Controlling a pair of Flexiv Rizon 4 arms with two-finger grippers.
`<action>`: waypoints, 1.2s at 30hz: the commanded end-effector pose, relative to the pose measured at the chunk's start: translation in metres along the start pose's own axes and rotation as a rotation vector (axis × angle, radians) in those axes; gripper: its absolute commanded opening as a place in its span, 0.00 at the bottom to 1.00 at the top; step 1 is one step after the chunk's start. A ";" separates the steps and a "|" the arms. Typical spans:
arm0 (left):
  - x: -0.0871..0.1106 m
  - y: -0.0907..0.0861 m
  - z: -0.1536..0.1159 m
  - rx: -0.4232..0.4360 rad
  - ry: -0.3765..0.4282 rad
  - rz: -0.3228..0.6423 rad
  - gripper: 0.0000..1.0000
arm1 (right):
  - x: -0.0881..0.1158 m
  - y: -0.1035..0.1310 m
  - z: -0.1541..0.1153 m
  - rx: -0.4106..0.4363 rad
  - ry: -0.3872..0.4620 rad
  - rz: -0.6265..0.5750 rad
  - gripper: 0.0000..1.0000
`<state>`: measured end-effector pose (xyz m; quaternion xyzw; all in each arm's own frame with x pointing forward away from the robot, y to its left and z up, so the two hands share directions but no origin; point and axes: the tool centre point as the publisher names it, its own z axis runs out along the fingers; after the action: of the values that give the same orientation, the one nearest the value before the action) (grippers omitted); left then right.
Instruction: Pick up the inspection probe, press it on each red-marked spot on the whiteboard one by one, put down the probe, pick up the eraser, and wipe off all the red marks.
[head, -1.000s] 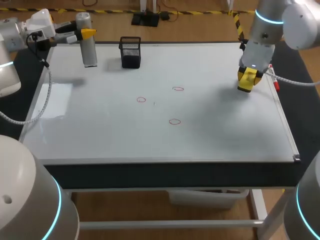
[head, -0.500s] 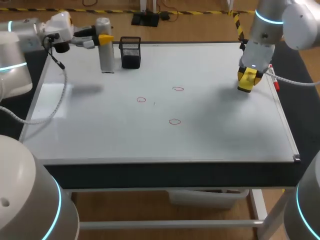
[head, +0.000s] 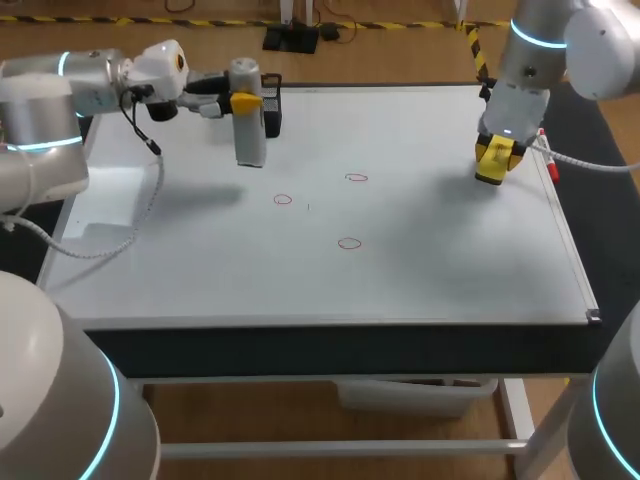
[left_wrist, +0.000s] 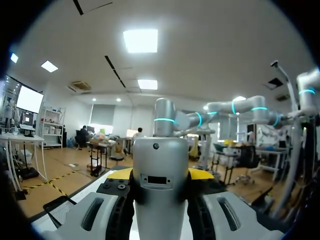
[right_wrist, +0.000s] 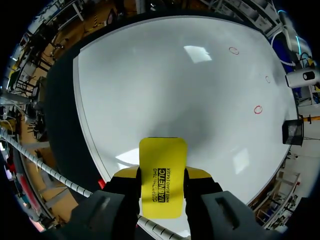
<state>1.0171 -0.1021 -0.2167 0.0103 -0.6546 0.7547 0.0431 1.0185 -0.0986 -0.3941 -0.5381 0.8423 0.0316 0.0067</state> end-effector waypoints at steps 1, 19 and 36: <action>-0.002 0.015 0.009 0.037 0.036 0.008 0.00 | 0.000 0.000 -0.001 0.002 0.004 -0.001 0.00; 0.015 0.044 0.034 0.056 0.162 0.049 0.00 | 0.000 0.000 -0.001 0.002 0.004 -0.001 0.00; 0.022 0.058 0.041 0.027 0.171 0.037 0.00 | 0.000 0.000 -0.001 0.002 0.004 -0.001 0.00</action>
<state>0.9900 -0.1488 -0.2648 -0.0666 -0.6392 0.7613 0.0862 1.0184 -0.0987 -0.3940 -0.5380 0.8423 0.0316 0.0067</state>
